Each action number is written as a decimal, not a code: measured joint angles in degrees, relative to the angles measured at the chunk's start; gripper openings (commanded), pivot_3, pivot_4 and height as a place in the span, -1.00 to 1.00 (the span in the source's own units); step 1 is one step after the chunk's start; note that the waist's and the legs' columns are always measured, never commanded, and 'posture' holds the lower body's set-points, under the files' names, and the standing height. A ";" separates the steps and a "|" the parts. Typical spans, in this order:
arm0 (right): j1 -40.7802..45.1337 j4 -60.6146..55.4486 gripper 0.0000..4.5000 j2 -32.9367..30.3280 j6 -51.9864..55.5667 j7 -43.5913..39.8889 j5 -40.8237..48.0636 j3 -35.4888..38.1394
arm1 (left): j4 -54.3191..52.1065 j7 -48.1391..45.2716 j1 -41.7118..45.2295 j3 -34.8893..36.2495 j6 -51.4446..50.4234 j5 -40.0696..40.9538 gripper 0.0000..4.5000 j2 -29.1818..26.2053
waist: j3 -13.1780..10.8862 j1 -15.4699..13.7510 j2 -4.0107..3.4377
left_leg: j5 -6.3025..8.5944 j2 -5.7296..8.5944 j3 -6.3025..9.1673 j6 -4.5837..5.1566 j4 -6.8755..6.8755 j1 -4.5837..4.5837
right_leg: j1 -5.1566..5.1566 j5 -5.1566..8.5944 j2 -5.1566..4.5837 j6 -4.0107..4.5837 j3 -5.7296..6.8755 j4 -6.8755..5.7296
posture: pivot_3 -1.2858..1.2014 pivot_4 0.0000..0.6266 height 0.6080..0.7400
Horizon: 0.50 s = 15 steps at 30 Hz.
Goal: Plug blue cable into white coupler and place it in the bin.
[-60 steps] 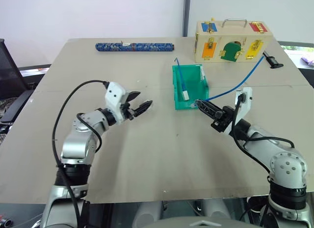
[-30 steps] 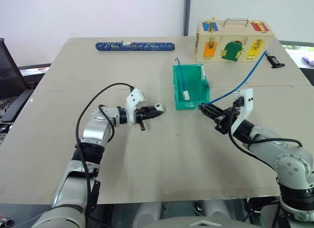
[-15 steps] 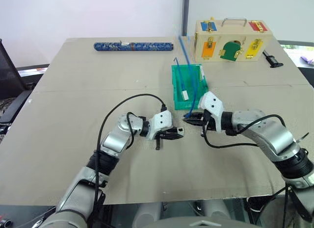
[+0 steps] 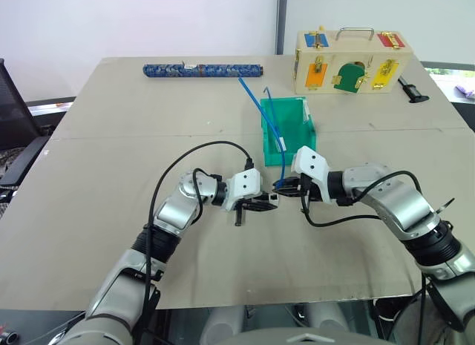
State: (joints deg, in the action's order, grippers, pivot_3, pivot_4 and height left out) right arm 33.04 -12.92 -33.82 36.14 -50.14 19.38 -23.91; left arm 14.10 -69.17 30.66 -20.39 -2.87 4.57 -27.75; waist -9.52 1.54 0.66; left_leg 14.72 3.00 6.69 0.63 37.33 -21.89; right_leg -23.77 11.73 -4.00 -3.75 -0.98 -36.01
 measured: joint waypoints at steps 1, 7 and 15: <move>0.01 -0.01 -1.00 0.16 0.55 -0.14 0.13 0.28 | 0.13 -0.02 0.02 0.00 0.24 0.00 -0.86 0.05 | 0.00 -0.03 0.00 | 0.00 0.00 0.00 0.00 0.00 0.00 | 0.00 0.00 0.00 0.00 0.00 0.00 | 0.03 -0.52 1.00; 0.24 -0.19 -1.00 1.36 4.29 -1.12 2.25 2.79 | 0.79 0.00 0.20 0.01 0.99 -0.02 -0.86 0.13 | 0.00 -0.12 0.00 | 0.00 0.00 0.00 0.00 0.00 0.02 | 0.00 0.00 0.00 0.00 0.00 -0.01 | 0.03 -0.52 1.00; 0.24 -1.15 -1.00 1.69 6.33 -1.97 3.46 3.91 | 0.86 0.14 0.21 0.02 1.00 -0.05 -0.86 0.13 | 0.00 -0.11 0.00 | 0.00 0.00 0.01 0.00 0.02 0.03 | 0.00 -0.01 0.00 0.00 0.00 -0.07 | 0.03 -0.52 1.00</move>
State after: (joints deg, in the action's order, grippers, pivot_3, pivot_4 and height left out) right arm 33.27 -14.07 -32.13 42.47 -52.10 22.84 -19.99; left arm 14.96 -69.03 30.87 -20.38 -1.87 4.51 -27.63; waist -9.52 1.43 0.66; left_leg 14.72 2.99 6.69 0.63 37.34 -21.86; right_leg -23.77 11.73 -3.99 -3.75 -0.98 -36.08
